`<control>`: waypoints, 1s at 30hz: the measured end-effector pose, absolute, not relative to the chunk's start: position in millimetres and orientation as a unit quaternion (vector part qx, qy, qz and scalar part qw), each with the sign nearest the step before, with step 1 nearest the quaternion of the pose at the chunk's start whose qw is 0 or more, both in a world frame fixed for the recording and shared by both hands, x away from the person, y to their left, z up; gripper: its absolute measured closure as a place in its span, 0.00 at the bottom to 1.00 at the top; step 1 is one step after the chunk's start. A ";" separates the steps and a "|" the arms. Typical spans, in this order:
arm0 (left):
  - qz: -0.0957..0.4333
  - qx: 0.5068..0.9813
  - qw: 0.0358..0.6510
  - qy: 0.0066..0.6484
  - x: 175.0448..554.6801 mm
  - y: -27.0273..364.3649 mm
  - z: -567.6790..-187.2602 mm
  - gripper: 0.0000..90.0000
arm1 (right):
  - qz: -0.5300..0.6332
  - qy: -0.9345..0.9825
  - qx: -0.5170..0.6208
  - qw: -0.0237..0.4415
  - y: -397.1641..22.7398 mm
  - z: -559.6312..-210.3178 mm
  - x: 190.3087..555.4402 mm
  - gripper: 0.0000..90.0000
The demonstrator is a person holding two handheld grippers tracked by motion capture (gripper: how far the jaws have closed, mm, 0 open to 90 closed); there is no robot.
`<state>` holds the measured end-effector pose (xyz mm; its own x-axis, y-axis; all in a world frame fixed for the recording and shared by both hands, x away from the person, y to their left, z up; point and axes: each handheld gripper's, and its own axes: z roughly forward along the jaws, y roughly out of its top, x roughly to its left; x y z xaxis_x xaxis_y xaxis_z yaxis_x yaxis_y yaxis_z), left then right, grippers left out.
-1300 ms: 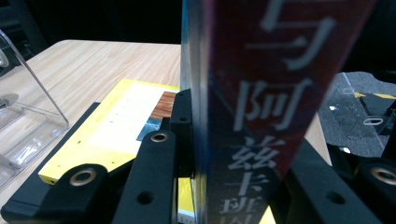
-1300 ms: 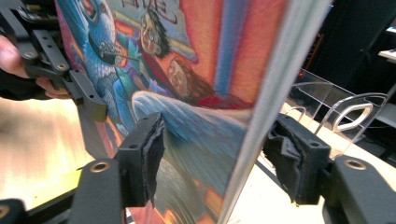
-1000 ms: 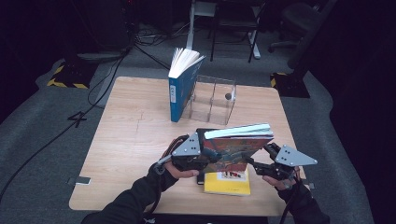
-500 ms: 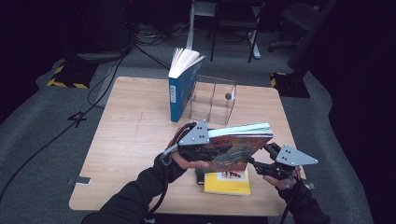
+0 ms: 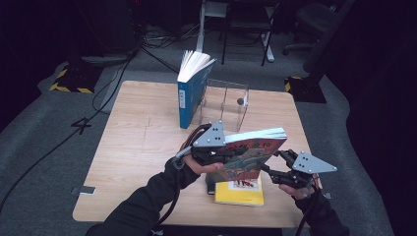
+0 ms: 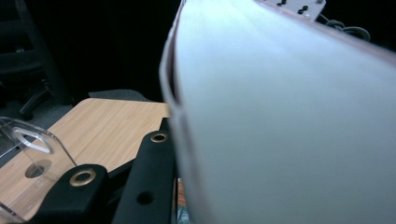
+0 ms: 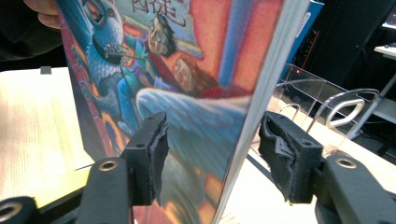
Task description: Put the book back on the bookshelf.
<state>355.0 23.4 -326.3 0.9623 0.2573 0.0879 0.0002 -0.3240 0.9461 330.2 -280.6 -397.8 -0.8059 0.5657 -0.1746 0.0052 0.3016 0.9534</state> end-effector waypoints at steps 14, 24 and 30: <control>0.155 0.800 0.566 0.123 374.3 31.8 -318.9 0.82 | 0.550 0.767 0.224 0.244 -301.8 -401.5 336.2 0.44; 0.218 0.780 0.554 0.195 394.0 67.5 -312.3 0.82 | 0.519 0.786 0.243 0.231 -304.5 -414.4 341.6 0.42; 0.266 0.763 0.536 0.244 407.7 87.2 -312.2 0.82 | 0.513 0.790 0.246 0.228 -304.3 -417.8 343.4 0.42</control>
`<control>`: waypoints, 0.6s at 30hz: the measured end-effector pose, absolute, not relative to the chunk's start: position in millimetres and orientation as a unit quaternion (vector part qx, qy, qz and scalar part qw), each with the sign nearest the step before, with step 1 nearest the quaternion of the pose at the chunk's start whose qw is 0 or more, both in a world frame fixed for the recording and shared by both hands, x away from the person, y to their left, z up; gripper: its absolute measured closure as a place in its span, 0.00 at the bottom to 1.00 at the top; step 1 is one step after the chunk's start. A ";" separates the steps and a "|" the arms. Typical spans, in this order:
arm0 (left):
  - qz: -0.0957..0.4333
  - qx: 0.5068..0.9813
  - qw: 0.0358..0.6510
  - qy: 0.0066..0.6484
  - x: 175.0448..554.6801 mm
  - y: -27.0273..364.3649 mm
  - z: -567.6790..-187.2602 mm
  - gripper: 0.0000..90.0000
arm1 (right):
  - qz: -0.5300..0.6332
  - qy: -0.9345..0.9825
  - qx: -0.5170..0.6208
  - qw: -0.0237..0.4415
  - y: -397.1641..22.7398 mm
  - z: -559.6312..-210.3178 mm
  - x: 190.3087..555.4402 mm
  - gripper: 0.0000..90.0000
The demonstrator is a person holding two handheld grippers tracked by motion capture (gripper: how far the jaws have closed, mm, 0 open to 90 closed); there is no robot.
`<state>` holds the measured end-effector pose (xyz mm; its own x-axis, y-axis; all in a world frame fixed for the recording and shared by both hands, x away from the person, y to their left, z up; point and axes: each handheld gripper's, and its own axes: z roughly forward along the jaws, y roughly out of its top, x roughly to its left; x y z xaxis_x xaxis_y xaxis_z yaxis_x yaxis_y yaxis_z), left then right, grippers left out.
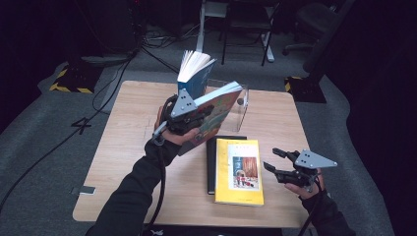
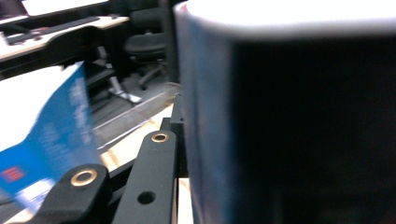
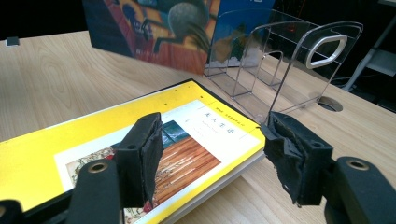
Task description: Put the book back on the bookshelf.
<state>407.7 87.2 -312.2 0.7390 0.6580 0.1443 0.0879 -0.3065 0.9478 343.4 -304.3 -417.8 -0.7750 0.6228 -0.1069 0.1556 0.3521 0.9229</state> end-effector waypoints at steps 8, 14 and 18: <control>0.300 0.757 0.504 0.287 429.9 90.3 -318.5 0.82 | 0.502 0.796 0.251 0.225 -301.1 -422.0 345.2 0.39; 0.302 0.756 0.493 0.307 451.4 73.5 -324.9 0.82 | 0.495 0.800 0.253 0.225 -297.9 -425.3 345.6 0.37; 0.305 0.750 0.490 0.322 462.3 63.6 -327.6 0.82 | 0.493 0.803 0.251 0.222 -296.4 -427.6 346.0 0.36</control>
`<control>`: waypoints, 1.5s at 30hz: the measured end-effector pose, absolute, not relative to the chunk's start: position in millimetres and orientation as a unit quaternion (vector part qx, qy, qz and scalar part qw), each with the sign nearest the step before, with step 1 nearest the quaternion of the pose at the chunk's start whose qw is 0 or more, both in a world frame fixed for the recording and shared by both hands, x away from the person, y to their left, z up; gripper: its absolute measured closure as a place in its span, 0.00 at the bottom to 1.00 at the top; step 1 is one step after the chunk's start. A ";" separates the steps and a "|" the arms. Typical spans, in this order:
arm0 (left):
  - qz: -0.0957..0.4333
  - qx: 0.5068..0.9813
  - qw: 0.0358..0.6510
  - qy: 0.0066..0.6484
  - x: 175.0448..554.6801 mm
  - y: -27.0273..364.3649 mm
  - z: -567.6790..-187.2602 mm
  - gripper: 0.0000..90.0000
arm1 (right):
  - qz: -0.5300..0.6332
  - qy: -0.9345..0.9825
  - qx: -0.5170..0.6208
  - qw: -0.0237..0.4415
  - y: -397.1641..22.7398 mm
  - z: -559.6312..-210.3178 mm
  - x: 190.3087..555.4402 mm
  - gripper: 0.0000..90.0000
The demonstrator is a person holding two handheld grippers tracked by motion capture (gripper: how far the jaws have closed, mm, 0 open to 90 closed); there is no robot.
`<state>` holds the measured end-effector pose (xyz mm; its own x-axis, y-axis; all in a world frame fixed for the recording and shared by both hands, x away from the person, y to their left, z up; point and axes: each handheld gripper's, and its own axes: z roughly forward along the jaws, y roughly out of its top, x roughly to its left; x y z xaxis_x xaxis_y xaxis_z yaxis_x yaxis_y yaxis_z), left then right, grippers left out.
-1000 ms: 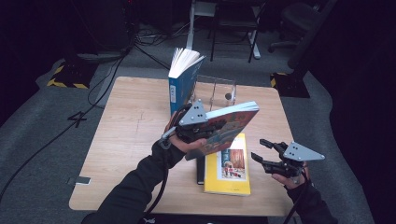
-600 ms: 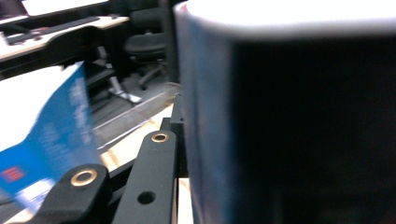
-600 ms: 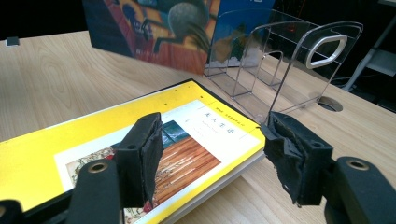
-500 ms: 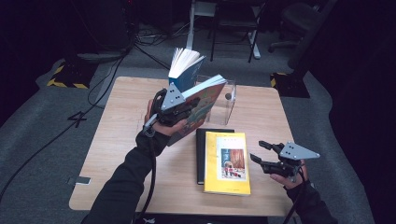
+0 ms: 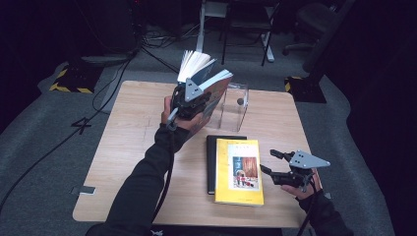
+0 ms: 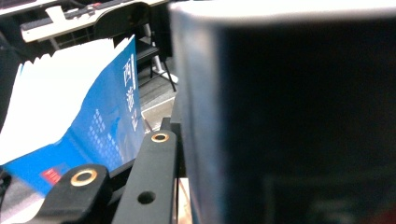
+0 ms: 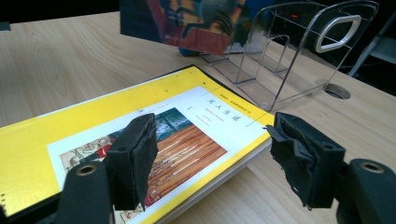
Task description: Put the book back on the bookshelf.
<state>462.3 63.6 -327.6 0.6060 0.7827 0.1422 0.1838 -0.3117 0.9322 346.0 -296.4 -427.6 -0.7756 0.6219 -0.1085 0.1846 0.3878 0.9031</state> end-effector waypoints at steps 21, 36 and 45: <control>0.338 0.726 0.458 0.385 520.2 9.2 -339.7 0.82 | 0.481 0.817 0.244 0.203 -289.1 -439.9 347.4 0.35; 0.361 0.713 0.446 0.402 561.7 -10.1 -345.9 0.82 | 0.482 0.817 0.243 0.201 -290.1 -442.2 349.9 0.35; 0.350 0.698 0.468 0.414 564.0 -8.9 -356.1 0.81 | 0.480 0.821 0.234 0.201 -287.2 -443.2 349.9 0.35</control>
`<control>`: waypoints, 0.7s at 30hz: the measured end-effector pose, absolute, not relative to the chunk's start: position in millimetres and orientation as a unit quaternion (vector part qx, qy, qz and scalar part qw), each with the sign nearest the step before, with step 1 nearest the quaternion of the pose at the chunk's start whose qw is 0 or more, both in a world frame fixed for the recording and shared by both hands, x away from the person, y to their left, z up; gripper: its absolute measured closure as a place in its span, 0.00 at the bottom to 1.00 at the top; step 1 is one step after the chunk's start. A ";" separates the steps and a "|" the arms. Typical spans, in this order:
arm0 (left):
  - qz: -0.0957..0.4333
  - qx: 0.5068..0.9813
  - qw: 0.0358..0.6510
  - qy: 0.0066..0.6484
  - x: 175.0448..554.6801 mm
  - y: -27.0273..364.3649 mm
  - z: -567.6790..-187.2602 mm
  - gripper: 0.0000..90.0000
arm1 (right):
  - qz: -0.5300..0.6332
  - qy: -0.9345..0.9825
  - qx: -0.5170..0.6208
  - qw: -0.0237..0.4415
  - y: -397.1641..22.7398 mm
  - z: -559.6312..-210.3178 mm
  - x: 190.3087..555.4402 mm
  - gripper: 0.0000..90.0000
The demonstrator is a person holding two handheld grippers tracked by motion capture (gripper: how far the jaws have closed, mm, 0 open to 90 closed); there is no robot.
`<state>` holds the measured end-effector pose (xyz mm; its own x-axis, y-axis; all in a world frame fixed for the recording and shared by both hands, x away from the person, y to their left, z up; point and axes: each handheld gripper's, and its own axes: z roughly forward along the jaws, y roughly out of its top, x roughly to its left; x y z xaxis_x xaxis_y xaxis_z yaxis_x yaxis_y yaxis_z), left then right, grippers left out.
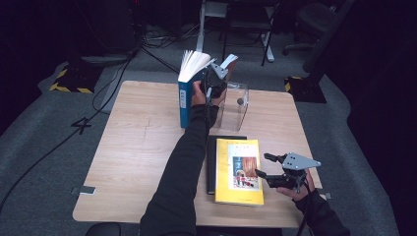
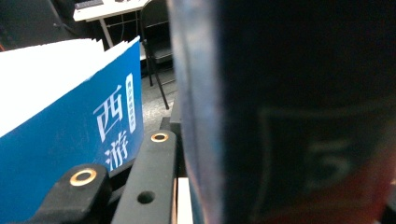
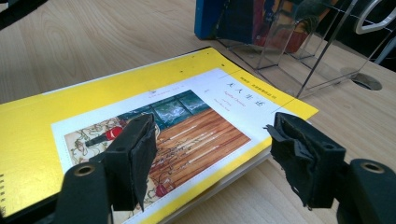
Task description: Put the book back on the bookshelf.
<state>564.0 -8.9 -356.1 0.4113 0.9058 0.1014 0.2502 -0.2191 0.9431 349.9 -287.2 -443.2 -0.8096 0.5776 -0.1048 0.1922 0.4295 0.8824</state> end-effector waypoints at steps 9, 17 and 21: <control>0.340 0.706 0.464 0.413 554.1 -2.2 -359.6 0.81 | 0.477 0.823 0.233 0.202 -288.0 -443.0 349.4 0.35; 0.327 0.719 0.456 0.411 541.2 6.7 -361.9 0.80 | 0.477 0.823 0.234 0.203 -288.8 -442.1 348.6 0.36; 0.322 0.724 0.451 0.410 540.4 10.3 -360.1 0.78 | 0.475 0.824 0.235 0.201 -287.8 -442.6 348.6 0.36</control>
